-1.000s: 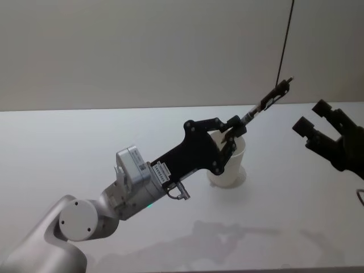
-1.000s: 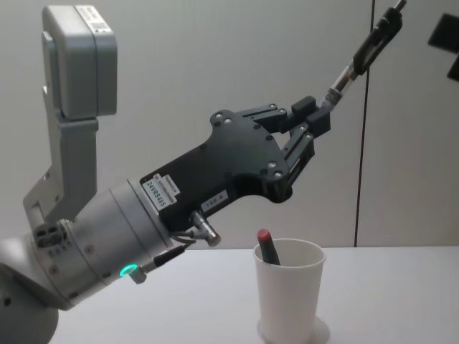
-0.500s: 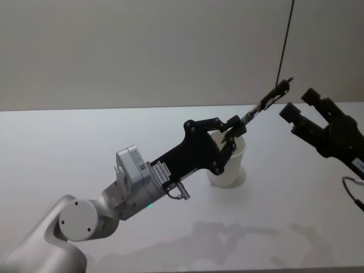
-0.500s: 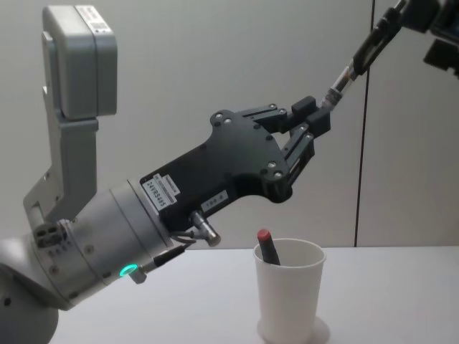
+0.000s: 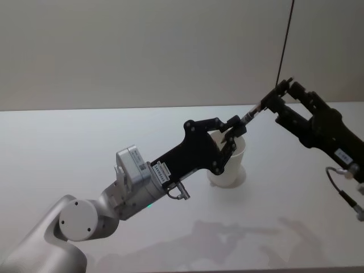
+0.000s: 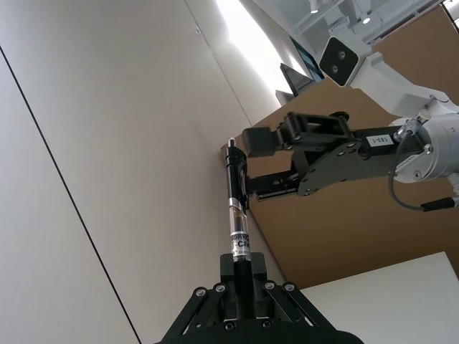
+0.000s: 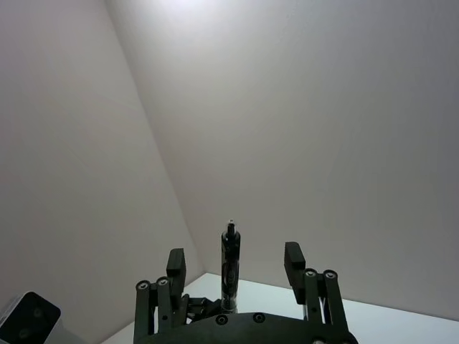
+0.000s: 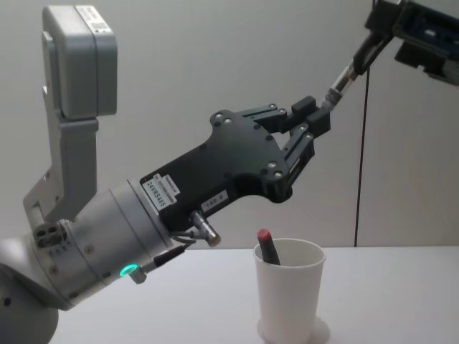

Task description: Place the pen into the pen holder.

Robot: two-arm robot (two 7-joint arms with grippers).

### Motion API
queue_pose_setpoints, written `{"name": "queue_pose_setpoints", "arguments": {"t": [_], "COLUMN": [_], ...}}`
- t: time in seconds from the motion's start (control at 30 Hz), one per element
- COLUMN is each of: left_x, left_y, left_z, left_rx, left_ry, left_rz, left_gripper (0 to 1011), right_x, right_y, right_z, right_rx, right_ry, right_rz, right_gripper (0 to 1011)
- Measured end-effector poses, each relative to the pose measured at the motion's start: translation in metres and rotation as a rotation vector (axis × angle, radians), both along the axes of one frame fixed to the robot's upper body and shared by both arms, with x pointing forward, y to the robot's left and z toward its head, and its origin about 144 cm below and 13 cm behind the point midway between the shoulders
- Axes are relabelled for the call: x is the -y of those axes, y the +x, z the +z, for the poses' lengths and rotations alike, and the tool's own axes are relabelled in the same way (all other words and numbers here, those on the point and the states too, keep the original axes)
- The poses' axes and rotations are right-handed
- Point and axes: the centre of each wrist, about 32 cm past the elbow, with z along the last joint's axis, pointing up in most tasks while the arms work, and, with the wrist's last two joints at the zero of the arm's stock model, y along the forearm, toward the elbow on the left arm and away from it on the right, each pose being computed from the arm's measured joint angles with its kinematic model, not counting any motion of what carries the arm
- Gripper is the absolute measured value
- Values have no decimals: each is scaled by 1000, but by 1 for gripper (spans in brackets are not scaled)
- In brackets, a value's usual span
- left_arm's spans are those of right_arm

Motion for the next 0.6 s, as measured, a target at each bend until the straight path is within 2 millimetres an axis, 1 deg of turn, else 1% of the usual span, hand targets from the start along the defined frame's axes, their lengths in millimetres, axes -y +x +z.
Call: {"name": "queue_pose_setpoints", "arguments": {"t": [0.07,0.17,0.23,0.27,0.3,0.33,0.37,0.4,0.43,0.47,0.53,0.57,0.6], "left_x": [0,0,0,0,0,0,0,0,0,0,0,0,0], "left_y": [0,0,0,0,0,0,0,0,0,0,0,0,0], "left_z": [0,0,0,0,0,0,0,0,0,0,0,0,0], "left_rx": [0,0,0,0,0,0,0,0,0,0,0,0,0], "left_ry": [0,0,0,0,0,0,0,0,0,0,0,0,0], "left_rz": [0,0,0,0,0,0,0,0,0,0,0,0,0], "left_gripper": [137,136,137,136,136,137,137,137,137,136,137,137,136], "right_x": [-2,-4,-5,-6,-7,-7,-8,-8,-9,-9,-10,-11,-11], "right_y": [1,3,4,4,5,5,6,6,6,6,7,7,8], "right_z": [0,1,1,1,1,1,1,2,2,2,2,3,3], "right_rx": [-2,-5,-6,-6,-7,-7,-7,-7,-7,-8,-8,-8,-8], "right_ry": [-1,-2,-2,-1,-1,-1,-1,-1,-1,-1,0,1,1], "right_rz": [-4,-7,-8,-9,-10,-10,-11,-12,-12,-12,-13,-13,-13], "right_gripper": [839,769,692,679,633,621,570,570,533,475,430,365,341]}}
